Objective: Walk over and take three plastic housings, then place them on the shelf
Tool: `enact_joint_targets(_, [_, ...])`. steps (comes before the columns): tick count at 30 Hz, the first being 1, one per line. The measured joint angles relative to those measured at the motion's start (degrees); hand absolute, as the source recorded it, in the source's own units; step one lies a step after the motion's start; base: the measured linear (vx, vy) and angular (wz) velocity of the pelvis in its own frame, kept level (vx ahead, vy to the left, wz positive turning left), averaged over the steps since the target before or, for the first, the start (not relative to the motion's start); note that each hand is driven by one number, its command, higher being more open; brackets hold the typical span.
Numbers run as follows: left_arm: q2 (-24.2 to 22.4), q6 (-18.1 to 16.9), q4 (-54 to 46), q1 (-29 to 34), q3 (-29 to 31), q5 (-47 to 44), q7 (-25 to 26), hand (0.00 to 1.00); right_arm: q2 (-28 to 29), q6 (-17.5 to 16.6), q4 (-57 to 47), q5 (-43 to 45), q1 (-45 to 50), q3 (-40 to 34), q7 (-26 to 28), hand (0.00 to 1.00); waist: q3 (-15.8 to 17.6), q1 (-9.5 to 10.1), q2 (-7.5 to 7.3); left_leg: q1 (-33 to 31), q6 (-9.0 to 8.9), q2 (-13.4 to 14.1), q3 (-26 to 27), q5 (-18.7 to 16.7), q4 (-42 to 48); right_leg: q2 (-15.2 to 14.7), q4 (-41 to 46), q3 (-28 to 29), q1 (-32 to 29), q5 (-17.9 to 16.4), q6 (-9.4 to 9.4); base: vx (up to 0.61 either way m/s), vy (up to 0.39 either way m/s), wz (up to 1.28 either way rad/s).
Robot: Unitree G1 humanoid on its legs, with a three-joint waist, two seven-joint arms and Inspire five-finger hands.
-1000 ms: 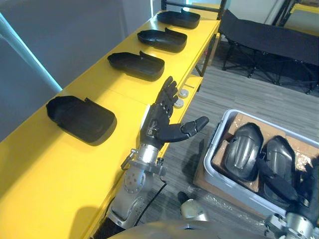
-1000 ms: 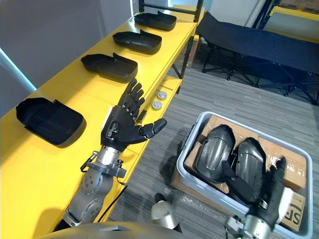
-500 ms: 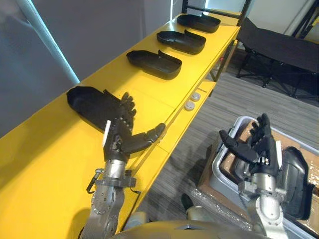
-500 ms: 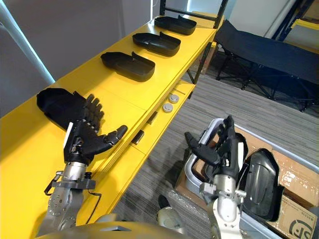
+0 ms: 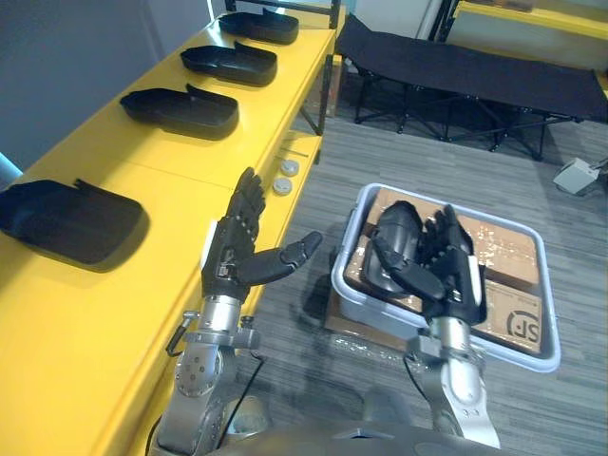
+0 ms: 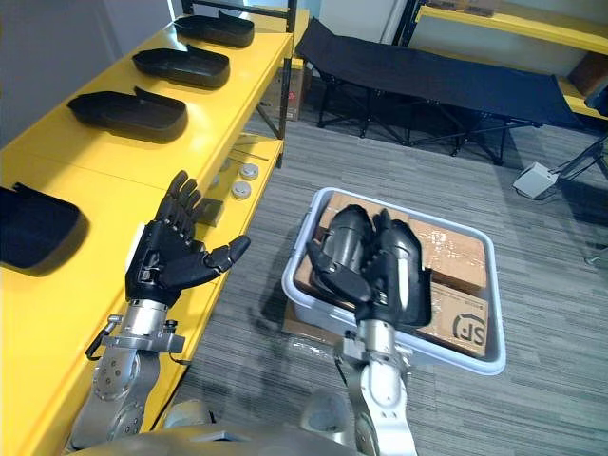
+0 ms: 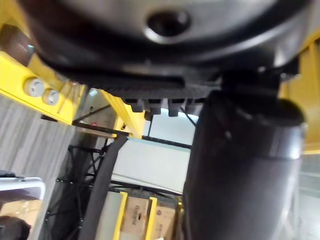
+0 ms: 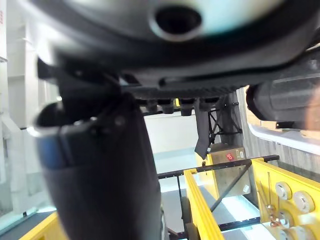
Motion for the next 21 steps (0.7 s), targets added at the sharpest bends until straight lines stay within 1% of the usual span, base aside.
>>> enact_joint_targets(1, [-0.66, 0.62, 0.12, 0.55, 0.06, 0.64, 0.0, 1.0, -0.6, 0.71, 0.49, 0.0, -0.27, -0.06, -0.07, 1.0, 0.02, 0.64, 1.26, 1.03, -1.68, 1.88, -0.05, 1.95, -2.98, 2.12, -1.21, -0.89, 0.17, -0.66, 0.99, 0.0, -0.491, -0.4])
enact_joint_targets(3, [-1.38, 0.57, -0.06, 0.88, 0.6, 2.5, 0.47, 1.0, -1.54, 0.85, 0.57, 0.12, -0.12, -0.16, 0.86, 1.0, 0.07, 0.5, 1.16, 2.16, -3.93, 3.34, 0.95, 4.11, -6.14, 3.67, -3.45, -2.09, 0.57, -3.42, 5.18, 0.01, -0.376, -0.38])
enact_joint_targets(4, [-1.88, 0.57, -0.07, 0.87, 0.9, 2.51, 0.81, 1.0, -2.07, 0.85, 0.83, 0.14, -0.01, -0.45, 1.43, 1.0, 0.08, 0.28, 1.34, 2.26, -4.27, 3.98, 1.23, 4.5, -6.68, 4.46, -4.26, -2.45, 0.6, -4.01, 5.2, 0.0, -0.282, -0.41])
enact_joint_targets(5, [-2.98, 0.57, -0.07, 0.91, 1.51, 1.86, 1.96, 1.0, -3.11, 1.03, 1.71, 0.04, 0.42, -1.5, 3.04, 1.0, 0.43, -0.4, 1.86, 2.37, -3.37, 5.16, 1.32, 5.66, -7.37, 6.09, -5.64, -2.45, 0.7, -4.35, 4.55, -0.02, -0.298, -0.27])
enact_joint_targets(6, [-3.77, 0.57, -0.06, 0.94, 1.76, 0.42, 2.6, 1.0, -3.71, 1.17, 1.9, -0.03, 1.4, -3.55, 4.64, 1.0, 1.42, -1.75, 2.03, 2.4, -1.23, 5.51, 0.35, 7.31, -7.4, 7.16, -6.18, -2.86, 1.5, -4.27, 3.87, -0.03, -0.351, -0.14])
enact_joint_targets(7, [-4.24, 0.55, -0.07, 1.09, 1.78, -0.57, 2.68, 1.0, -3.94, 1.15, 1.9, -0.09, 2.15, -4.9, 5.46, 1.0, 1.73, -2.38, 2.01, 2.27, -0.13, 5.41, -0.39, 8.11, -7.15, 7.23, -6.18, -2.98, 1.81, -4.33, 3.59, -0.06, -0.304, 0.03])
enact_joint_targets(8, [-5.21, 0.11, -0.17, 2.19, 1.8, -2.32, 1.96, 1.0, -4.53, 0.96, 1.9, 0.05, 5.98, -8.37, 6.98, 1.0, 2.06, -2.98, 2.22, 1.69, 2.53, 5.03, -1.74, 9.88, -5.71, 7.29, -6.53, -2.89, 2.26, -4.71, 2.7, -0.05, -0.16, -0.04])
enact_joint_targets(10, [-5.45, -0.19, -0.24, 3.27, 2.18, -2.26, 1.21, 1.0, -4.55, 0.55, 1.88, 0.1, 8.42, -10.29, 7.13, 1.0, 2.35, -2.98, 2.4, 1.25, 4.03, 4.6, -2.01, 10.86, -4.64, 7.33, -7.6, -1.85, 2.24, -4.91, 1.9, -0.04, -0.081, -0.21])
enact_joint_targets(11, [-5.45, -0.2, -0.23, 3.55, 2.18, -2.27, 1.07, 1.0, -4.53, 0.47, 1.86, 0.17, 9.1, -10.7, 7.09, 1.0, 2.61, -3.03, 2.12, 0.89, 4.27, 4.11, -2.64, 10.73, -4.48, 7.29, -8.29, -0.97, 2.19, -4.76, 1.69, -0.06, 0.019, -0.41])
enact_joint_targets(12, [-5.47, -0.55, -0.24, 3.79, 2.13, -2.27, 0.27, 1.0, -4.78, 0.41, 1.83, 0.22, 9.52, -11.03, 6.77, 1.0, 2.62, -2.93, 2.54, 1.02, 4.69, 2.06, -5.05, 9.76, -4.56, 6.96, -9.5, 0.6, 1.75, -4.12, 1.03, -0.07, 0.081, -0.59])
enact_joint_targets(13, [-5.39, -1.4, -0.46, 4.0, 1.97, -2.21, -0.32, 1.0, -5.14, 0.41, 1.19, 0.22, 9.45, -10.86, 6.54, 1.0, 2.45, -2.79, 2.92, 1.07, 6.02, 0.57, -6.07, 8.96, -4.76, 7.14, -9.85, 2.23, 0.42, -3.47, 1.23, -0.08, 0.094, -0.65])
enact_joint_targets(14, [-5.45, -1.58, -0.63, 3.92, 1.92, -1.98, -0.49, 1.0, -5.21, 0.41, 0.7, 0.19, 9.36, -10.84, 6.23, 1.0, 2.49, -2.78, 3.06, 1.08, 5.95, 0.13, -6.75, 8.9, -4.88, 7.12, -9.86, 2.83, -0.14, -3.15, 1.36, -0.07, 0.096, -0.69])
enact_joint_targets(15, [-5.4, -2.21, -0.69, 3.8, 1.6, -1.83, -0.57, 1.0, -5.68, 0.42, -0.28, 0.07, 8.87, -10.18, 5.5, 1.0, 2.68, -2.55, 3.36, 0.97, 5.42, -0.38, -7.39, 8.24, -4.71, 7.11, -10.59, 4.33, -0.86, -2.09, 1.69, -0.05, 0.078, -0.54])
enact_joint_targets(16, [-5.28, -2.23, -0.66, 3.51, 1.23, -1.82, -0.64, 1.0, -5.99, 0.41, -0.6, 0.0, 8.24, -9.73, 4.78, 1.0, 2.8, -2.57, 3.46, 0.84, 5.4, -0.78, -7.96, 7.21, -4.49, 7.01, -11.55, 5.21, -0.91, -1.03, 2.35, -0.06, 0.151, -0.56])
enact_joint_targets(17, [-5.08, -2.24, -0.67, 2.75, 0.38, -2.15, -1.11, 1.0, -6.17, 0.41, -0.57, -0.02, 7.23, -9.73, 2.97, 1.0, 2.79, -2.51, 3.57, 1.17, 5.41, -1.26, -8.8, 5.16, -5.51, 6.68, -12.35, 5.57, -1.11, 0.45, 3.5, -0.06, 0.253, -0.28])
enact_joint_targets(18, [-4.39, -2.24, -0.62, 0.75, -0.8, -2.1, -2.34, 1.0, -6.01, 0.42, -0.41, 0.01, 5.59, -10.32, -0.02, 1.0, 2.77, -2.62, 3.94, 1.67, 3.87, -2.22, -9.56, 3.71, -7.55, 5.95, -12.02, 5.61, -2.44, 1.46, 4.86, -0.07, 0.273, -0.15])
enact_joint_targets(19, [-4.02, -2.21, -0.58, -0.25, -1.2, -1.98, -2.79, 1.0, -5.82, 0.47, 0.14, 0.08, 4.69, -10.81, -1.08, 1.0, 3.17, -2.6, 3.51, 1.72, 3.12, -2.77, -9.5, 3.3, -8.32, 5.4, -12.08, 5.65, -2.84, 1.94, 5.32, -0.1, 0.296, -0.02])
enact_joint_targets(21, [-3.23, -2.09, -0.15, -2.23, -1.74, -1.89, -3.87, 1.0, -5.23, 0.86, 2.54, 0.66, 2.09, -11.89, -3.71, 1.0, 4.11, -2.45, 2.12, 1.88, 1.59, -3.97, -9.23, 3.24, -9.29, 4.15, -13.45, 5.56, -2.82, 3.99, 5.94, -0.1, 0.19, -0.04])
